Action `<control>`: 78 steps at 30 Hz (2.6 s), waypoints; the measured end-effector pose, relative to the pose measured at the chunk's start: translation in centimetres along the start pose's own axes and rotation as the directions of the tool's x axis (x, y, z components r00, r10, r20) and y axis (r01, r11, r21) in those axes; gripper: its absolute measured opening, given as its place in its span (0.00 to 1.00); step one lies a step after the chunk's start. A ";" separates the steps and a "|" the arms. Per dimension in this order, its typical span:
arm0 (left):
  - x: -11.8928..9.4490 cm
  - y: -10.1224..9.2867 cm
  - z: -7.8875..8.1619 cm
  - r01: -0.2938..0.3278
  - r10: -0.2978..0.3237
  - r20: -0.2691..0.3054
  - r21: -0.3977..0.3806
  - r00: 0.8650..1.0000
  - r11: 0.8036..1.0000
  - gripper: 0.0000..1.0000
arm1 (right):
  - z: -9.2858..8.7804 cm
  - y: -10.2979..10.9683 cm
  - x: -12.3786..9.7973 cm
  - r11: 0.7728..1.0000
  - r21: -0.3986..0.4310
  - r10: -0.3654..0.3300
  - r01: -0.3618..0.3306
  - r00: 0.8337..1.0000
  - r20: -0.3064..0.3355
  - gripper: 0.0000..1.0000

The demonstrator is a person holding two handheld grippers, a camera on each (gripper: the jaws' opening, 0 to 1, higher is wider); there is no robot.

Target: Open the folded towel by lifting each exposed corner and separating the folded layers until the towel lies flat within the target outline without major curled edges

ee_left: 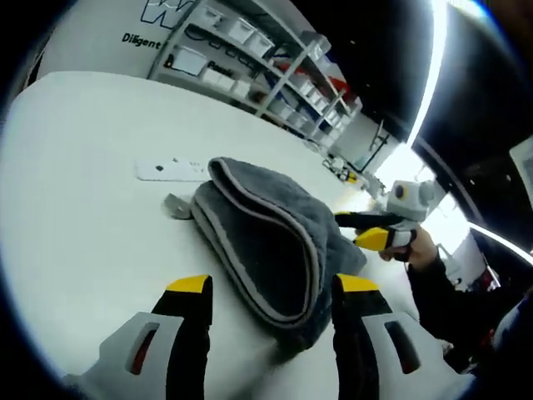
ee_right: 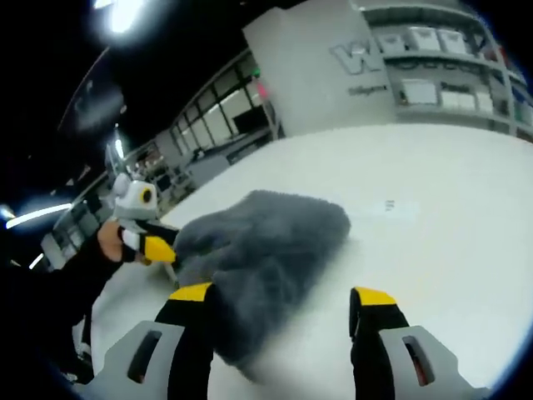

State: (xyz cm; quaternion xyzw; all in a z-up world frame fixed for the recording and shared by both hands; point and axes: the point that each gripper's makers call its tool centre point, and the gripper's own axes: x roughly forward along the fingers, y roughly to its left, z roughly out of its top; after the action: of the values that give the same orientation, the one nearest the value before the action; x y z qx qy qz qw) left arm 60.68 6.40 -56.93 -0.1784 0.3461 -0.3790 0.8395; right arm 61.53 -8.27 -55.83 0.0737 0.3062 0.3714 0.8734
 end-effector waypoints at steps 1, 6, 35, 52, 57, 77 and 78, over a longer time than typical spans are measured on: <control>0.0 0.0 -0.1 0.001 -0.001 -0.002 -0.002 1.000 1.000 0.54 | 0.0 0.0 0.0 1.000 0.001 0.001 -0.001 1.000 -0.001 0.63; 0.2 -0.2 -0.3 0.010 -0.010 -0.009 -0.013 1.000 1.000 0.48 | -0.4 0.7 0.1 0.999 0.023 0.029 -0.029 0.999 -0.016 0.56; 1.3 -0.2 -1.4 0.016 -0.017 -0.040 -0.034 0.999 0.999 0.34 | -1.9 2.1 1.5 0.982 0.156 0.114 -0.104 0.992 -0.053 0.34; 1.7 -0.3 -1.3 0.026 -0.027 -0.023 -0.028 0.999 0.999 0.19 | -2.1 1.7 1.9 0.978 0.178 0.120 -0.110 0.991 -0.051 0.24; 1.7 -0.1 -1.1 0.033 -0.033 -0.024 -0.036 0.999 0.999 0.18 | -2.1 1.8 1.9 0.977 0.179 0.125 -0.115 0.991 -0.048 0.22; 1.4 -1.4 -1.7 0.057 -0.058 -0.032 -0.037 0.998 0.998 0.14 | -2.7 2.5 1.1 0.973 0.195 0.136 -0.126 0.990 -0.039 0.19; 1.3 -1.5 -1.8 0.058 -0.059 -0.031 -0.038 0.998 0.998 0.14 | -2.8 2.5 1.0 0.972 0.197 0.137 -0.127 0.990 -0.039 0.19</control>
State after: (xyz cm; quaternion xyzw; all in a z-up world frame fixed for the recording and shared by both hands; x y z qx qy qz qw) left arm 59.25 4.39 -57.94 -0.1976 0.3611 -0.3997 0.8191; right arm 58.92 -6.03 -57.68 0.1688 0.3580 0.3989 0.8272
